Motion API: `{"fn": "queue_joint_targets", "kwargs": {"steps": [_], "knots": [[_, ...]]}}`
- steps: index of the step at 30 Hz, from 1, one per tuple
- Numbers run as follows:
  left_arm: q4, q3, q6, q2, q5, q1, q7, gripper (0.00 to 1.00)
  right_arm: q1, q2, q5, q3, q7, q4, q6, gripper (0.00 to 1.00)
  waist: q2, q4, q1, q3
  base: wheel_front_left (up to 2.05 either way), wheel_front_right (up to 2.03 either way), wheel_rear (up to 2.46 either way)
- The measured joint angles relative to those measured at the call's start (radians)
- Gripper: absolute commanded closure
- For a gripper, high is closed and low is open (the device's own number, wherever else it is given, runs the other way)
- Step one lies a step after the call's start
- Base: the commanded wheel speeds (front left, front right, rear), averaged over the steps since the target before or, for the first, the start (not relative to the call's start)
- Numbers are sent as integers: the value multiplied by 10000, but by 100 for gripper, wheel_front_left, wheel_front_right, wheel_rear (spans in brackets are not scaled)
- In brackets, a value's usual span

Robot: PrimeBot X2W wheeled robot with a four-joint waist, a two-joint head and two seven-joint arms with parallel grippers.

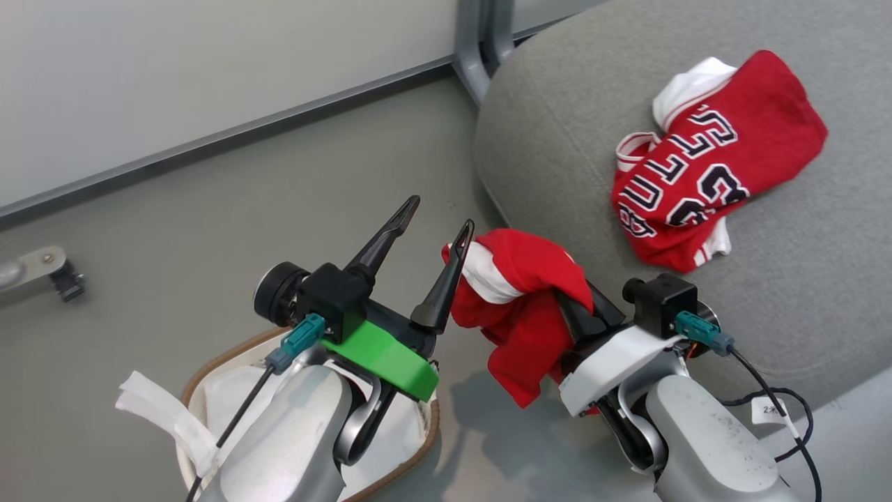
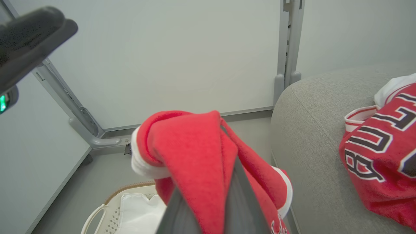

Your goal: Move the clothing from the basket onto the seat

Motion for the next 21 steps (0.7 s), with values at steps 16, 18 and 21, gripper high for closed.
{"fn": "queue_joint_targets", "kwargs": {"steps": [16,18,21], "knots": [[407,-832,-2,19,-224,-54,-2,0,688,8,-441,-1177,2,-731,0,100,0,-1880,0,566,0,0,0],[451,-890,-2,44,-249,-53,-2,0,533,-111,-525,-1104,2,-755,0,100,0,-1908,0,658,0,0,0],[523,-844,-2,186,-274,-37,-2,0,-183,-364,-635,-924,2,-759,0,100,0,-1910,0,784,0,0,0]]}}
